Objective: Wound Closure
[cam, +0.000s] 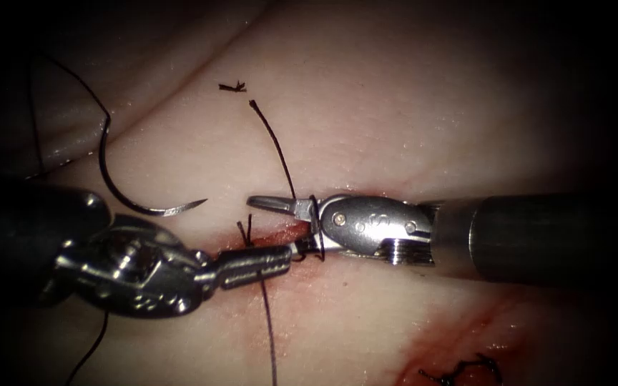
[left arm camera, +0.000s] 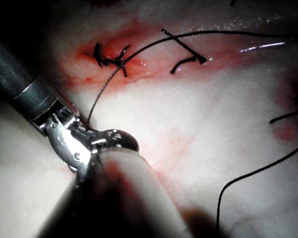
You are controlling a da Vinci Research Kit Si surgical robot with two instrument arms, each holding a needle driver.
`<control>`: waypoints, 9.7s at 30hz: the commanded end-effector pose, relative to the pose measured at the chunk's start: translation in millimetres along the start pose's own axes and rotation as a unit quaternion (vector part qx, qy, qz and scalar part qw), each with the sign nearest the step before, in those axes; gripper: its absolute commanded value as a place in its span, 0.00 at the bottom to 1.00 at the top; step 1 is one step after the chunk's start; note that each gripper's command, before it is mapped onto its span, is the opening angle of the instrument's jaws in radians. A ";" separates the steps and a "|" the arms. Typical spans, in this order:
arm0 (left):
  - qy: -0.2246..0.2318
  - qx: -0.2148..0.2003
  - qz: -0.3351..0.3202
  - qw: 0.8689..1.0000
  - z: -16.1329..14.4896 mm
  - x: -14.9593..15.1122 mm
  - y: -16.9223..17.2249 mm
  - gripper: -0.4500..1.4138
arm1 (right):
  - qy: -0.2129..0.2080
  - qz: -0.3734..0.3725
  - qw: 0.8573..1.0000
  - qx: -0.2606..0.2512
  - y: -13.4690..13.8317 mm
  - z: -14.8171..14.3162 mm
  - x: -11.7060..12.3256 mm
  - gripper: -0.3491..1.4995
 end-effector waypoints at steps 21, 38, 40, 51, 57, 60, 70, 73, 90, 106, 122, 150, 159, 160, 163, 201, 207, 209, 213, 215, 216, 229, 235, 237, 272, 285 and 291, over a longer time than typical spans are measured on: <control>0.062 0.000 -0.037 0.997 3.0 -8.5 -1.1 0.00 | 0.014 0.008 0.998 0.053 -1.8 0.8 -1.1 0.84; 0.085 0.023 -0.053 0.995 4.6 -10.9 -1.3 0.00 | 0.016 0.020 0.996 0.088 -3.2 1.4 -1.5 0.82; 0.084 0.026 -0.048 0.995 5.0 -11.2 -0.5 0.00 | 0.030 0.024 0.995 0.090 -3.2 1.3 -1.4 0.82; 0.048 0.016 -0.015 0.999 7.8 -13.7 4.0 0.00 | 0.125 0.051 0.983 0.128 -2.4 0.8 -0.6 0.65; 0.047 0.012 -0.011 0.999 7.8 -13.9 4.4 0.00 | 0.147 0.059 0.979 0.130 -2.4 0.8 -0.7 0.64; 0.046 0.012 -0.010 0.999 7.9 -13.9 4.6 0.00 | 0.163 0.067 0.975 0.132 -2.4 0.8 -0.7 0.64; 0.046 0.014 -0.006 0.999 7.6 -14.0 5.5 0.00 | 0.221 0.087 0.962 0.133 -2.1 0.0 -0.5 0.64; 0.045 0.015 -0.002 0.999 7.5 -14.1 6.2 0.00 | 0.229 0.092 0.960 0.132 -2.0 -0.2 -0.5 0.64; 0.032 0.023 -0.007 0.999 7.5 -14.4 9.6 0.00 | 0.297 0.131 0.943 0.067 1.0 -2.4 1.9 0.64; 0.004 0.032 -0.015 0.999 7.1 -11.8 11.6 0.00 | 0.281 0.145 0.947 -0.055 4.2 -4.9 1.6 0.66; -0.046 0.049 -0.016 0.998 7.4 -9.8 14.5 0.00 | 0.228 0.202 0.941 -0.147 4.9 -5.4 1.1 0.64; -0.050 0.032 -0.033 0.998 7.1 -5.6 13.3 0.00 | 0.110 0.282 0.899 -0.315 8.0 -5.1 -1.7 0.56; -0.052 0.031 -0.036 0.998 6.9 -5.6 12.8 0.00 | 0.086 0.277 0.906 -0.309 7.7 -4.1 -1.8 0.55; -0.052 0.031 -0.036 0.998 6.9 -5.6 12.8 0.00 | 0.082 0.277 0.906 -0.310 7.8 -3.9 -1.9 0.54; -0.052 0.030 -0.036 0.998 6.9 -5.6 12.7 0.00 | 0.073 0.277 0.906 -0.311 8.1 -3.2 -2.0 0.54; -0.071 0.035 -0.141 0.987 3.9 -8.8 8.5 0.00 | 0.063 0.173 0.940 -0.288 2.7 -4.2 -1.3 0.00; -0.092 0.045 -0.168 0.980 0.9 -11.2 4.7 0.00 | 0.081 0.124 0.946 -0.289 -0.2 -4.2 -0.9 0.00; -0.096 0.051 -0.173 0.979 0.1 -11.8 3.6 0.00 | 0.082 0.123 0.947 -0.285 -1.0 -4.0 -0.8 0.00; -0.098 0.061 -0.186 0.976 -1.6 -12.8 1.1 0.00 | 0.080 0.143 0.947 -0.276 -3.2 -3.2 -0.8 0.00; -0.099 0.062 -0.189 0.975 -1.8 -12.8 0.6 0.00 | 0.077 0.182 0.942 -0.271 -3.5 -3.1 -1.1 0.00; -0.099 0.061 -0.190 0.975 -1.9 -12.8 0.4 0.00 | 0.075 0.191 0.941 -0.270 -3.5 -3.1 -1.3 0.00; -0.112 0.049 -0.202 0.972 -2.9 -16.5 -3.9 0.00 | 0.092 0.412 0.874 -0.241 -6.0 -3.1 -5.2 0.00; -0.116 0.054 -0.213 0.969 -3.6 -19.1 -6.5 0.00 | 0.094 0.425 0.865 -0.248 -6.5 -3.2 -4.5 0.00; -0.120 0.053 -0.213 0.968 -3.7 -20.1 -7.5 0.00 | 0.097 0.412 0.871 -0.248 -6.6 -3.3 -4.5 0.00; -0.200 0.155 -0.242 0.937 -4.4 -28.1 -12.1 0.00 | 0.047 0.154 0.951 -0.263 -8.8 -4.1 -1.9 0.00; -0.248 0.214 -0.247 0.912 -5.9 -29.9 -13.0 0.00 | 0.038 0.111 0.958 -0.261 -9.0 -4.2 -1.9 0.00; -0.256 0.230 -0.251 0.905 -6.8 -30.6 -13.2 0.00 | 0.036 0.105 0.959 -0.259 -9.3 -4.2 -1.9 0.00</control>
